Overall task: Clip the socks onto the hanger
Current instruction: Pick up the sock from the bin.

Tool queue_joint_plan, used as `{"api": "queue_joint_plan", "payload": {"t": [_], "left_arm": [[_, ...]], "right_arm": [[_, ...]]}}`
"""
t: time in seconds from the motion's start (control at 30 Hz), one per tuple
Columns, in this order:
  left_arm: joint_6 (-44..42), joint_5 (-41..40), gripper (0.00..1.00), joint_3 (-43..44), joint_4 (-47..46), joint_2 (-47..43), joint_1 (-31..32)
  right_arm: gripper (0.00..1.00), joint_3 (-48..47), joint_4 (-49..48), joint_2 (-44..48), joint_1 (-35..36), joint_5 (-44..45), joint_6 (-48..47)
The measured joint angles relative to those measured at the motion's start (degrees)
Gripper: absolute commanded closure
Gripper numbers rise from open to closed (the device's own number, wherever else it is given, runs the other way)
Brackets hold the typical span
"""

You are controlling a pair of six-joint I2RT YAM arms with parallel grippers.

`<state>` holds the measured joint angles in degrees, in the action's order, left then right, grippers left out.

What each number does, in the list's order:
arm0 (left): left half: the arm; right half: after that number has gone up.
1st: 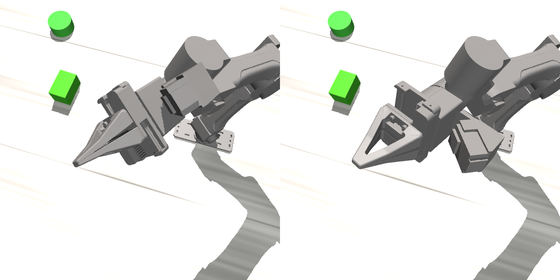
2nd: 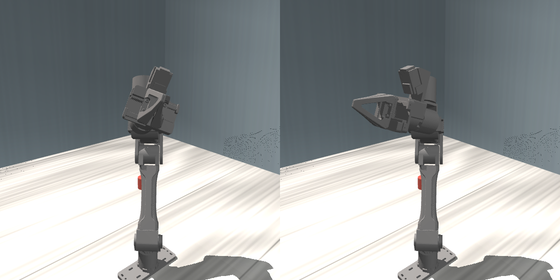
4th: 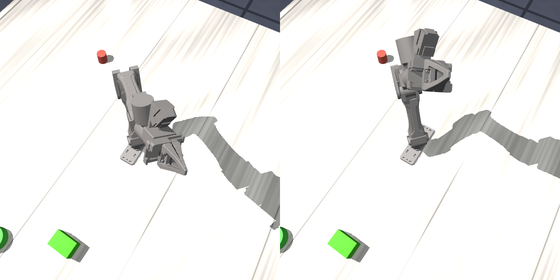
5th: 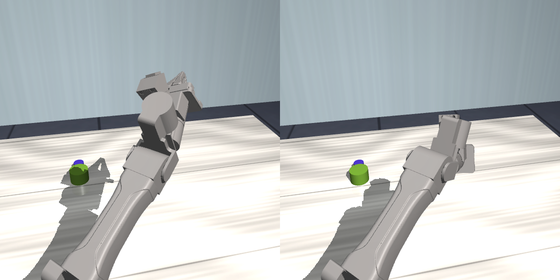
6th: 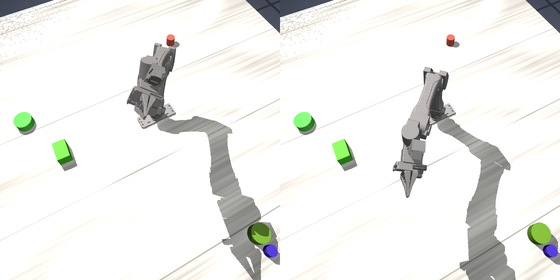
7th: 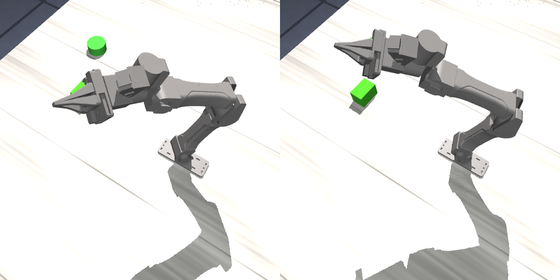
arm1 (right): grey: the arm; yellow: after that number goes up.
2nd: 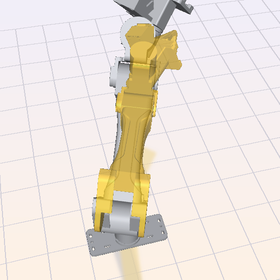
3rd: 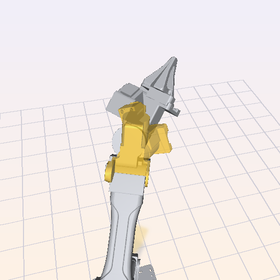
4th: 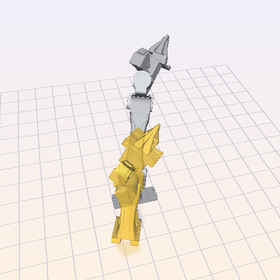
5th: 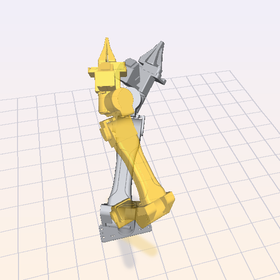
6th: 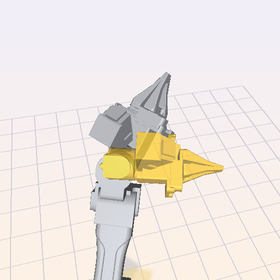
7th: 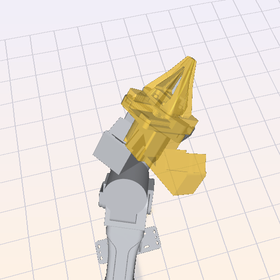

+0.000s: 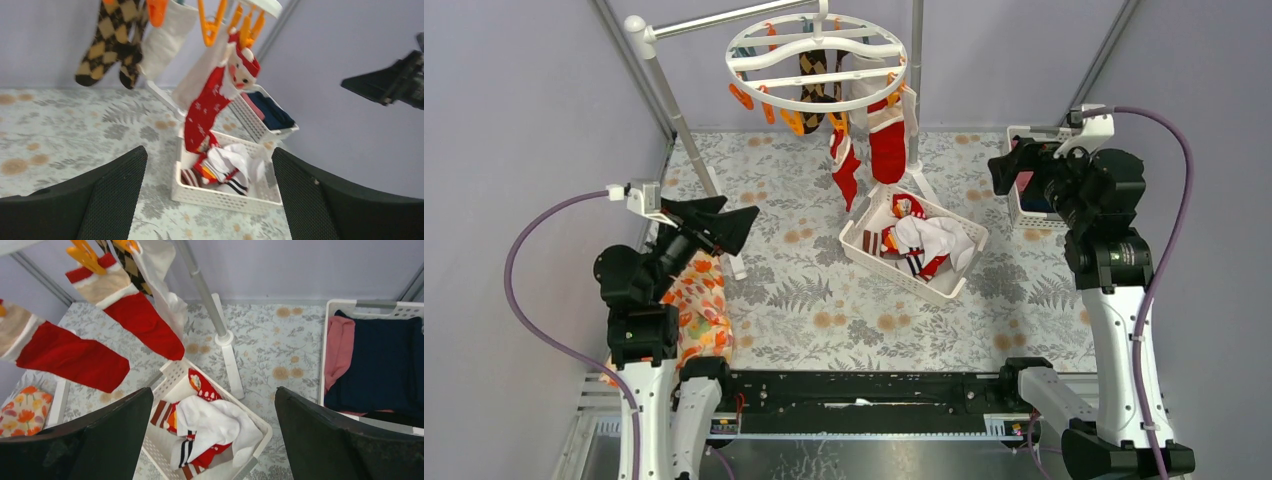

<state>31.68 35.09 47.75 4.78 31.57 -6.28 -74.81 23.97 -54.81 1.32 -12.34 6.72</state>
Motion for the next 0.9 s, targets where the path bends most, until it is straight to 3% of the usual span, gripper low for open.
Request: {"api": "queue_joint_plan", "payload": {"t": [0.13,0.3,0.47,0.63,0.73,0.9], "left_arm": [[3.06,5.14,0.01,-4.46,-2.62,-1.33,0.00],[8.98,10.60,0.01,-12.48,-6.01,-3.08,0.20],[8.59,11.56,0.03,-12.79,-5.95,-8.09,1.62],[7.34,9.99,0.05,-13.79,-6.49,-7.87,6.60],[5.14,4.31,0.05,-14.82,-5.68,-4.42,18.53],[0.61,-12.20,0.02,-15.23,-4.96,4.96,46.27]], "right_arm": [[0.00,0.50,1.01,-1.03,0.00,-4.20,-2.01],[0.00,5.46,1.07,-1.64,0.00,-18.67,-11.23],[0.00,11.13,-0.48,-2.67,0.00,-33.92,-18.88],[0.00,14.62,-6.34,-8.92,0.00,-43.12,-20.22],[0.00,15.87,-9.64,-13.07,0.00,-44.57,-21.79],[0.00,16.72,-13.92,-17.55,0.00,-44.70,-23.78]]}}
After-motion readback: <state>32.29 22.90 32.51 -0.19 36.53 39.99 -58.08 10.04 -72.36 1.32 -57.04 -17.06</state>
